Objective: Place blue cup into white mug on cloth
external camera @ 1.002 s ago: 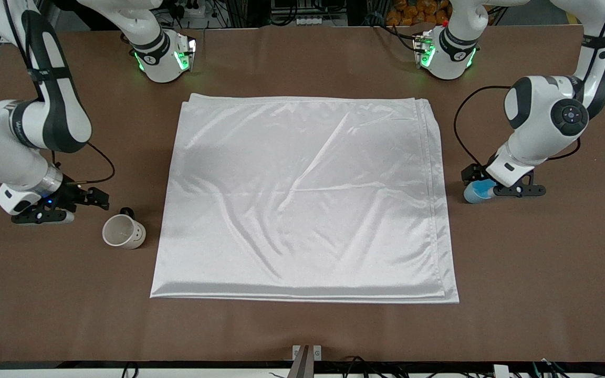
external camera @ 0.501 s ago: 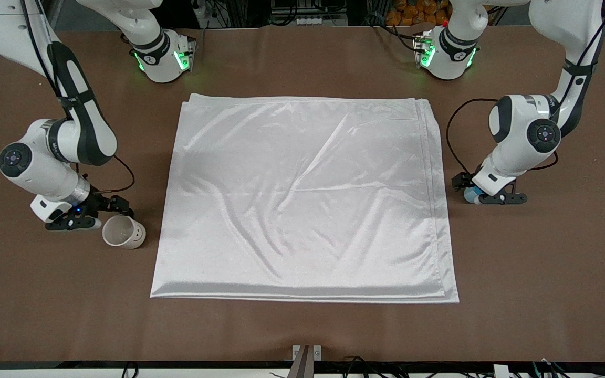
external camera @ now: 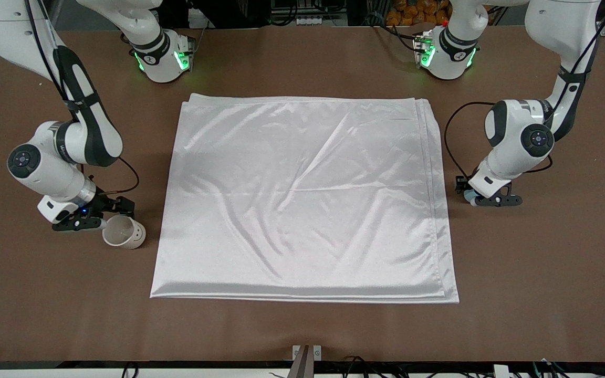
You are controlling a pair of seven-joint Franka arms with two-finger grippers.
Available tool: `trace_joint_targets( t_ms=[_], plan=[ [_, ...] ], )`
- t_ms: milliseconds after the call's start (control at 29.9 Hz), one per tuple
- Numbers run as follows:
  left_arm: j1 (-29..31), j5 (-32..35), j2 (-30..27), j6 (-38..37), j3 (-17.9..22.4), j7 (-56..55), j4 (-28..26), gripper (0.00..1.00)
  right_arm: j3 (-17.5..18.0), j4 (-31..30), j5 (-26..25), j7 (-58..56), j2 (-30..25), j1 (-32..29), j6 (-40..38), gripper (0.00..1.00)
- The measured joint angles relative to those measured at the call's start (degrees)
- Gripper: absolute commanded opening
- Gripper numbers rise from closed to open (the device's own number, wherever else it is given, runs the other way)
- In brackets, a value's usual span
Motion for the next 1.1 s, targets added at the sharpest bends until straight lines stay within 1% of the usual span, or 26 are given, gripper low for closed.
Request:
trace_joint_targets(
  t_ms=[100, 301, 601, 835, 1103],
  plan=[
    [0.00, 0.00, 0.00, 0.04, 0.02, 0.79, 0.00, 0.16, 0.06, 0.00, 0.00, 0.00, 0.02, 0.01, 0.05, 0.84],
    [0.57, 0.00, -0.06, 0.19, 0.30, 2.67, 0.01, 0.00, 0.10, 0.00, 0.00, 0.00, 0.03, 0.06, 0.05, 0.86],
    [1.13, 0.00, -0.56, 0.26, 0.47, 4.58, 0.12, 0.00, 0.10, -0.42, 0.00, 0.00, 0.04, 0.06, 0.12, 0.86],
    [1.08, 0.00, -1.97, -0.15, 0.47, 4.65, 0.61, 0.00, 0.11, -1.22, 0.00, 0.00, 0.18, 0.06, 1.27, 0.81],
    [1.04, 0.02, -5.17, -5.36, 0.45, 4.69, 2.99, 0.00, 0.07, -1.54, -0.01, 0.00, 1.04, 0.04, 2.16, 0.80]
  ],
)
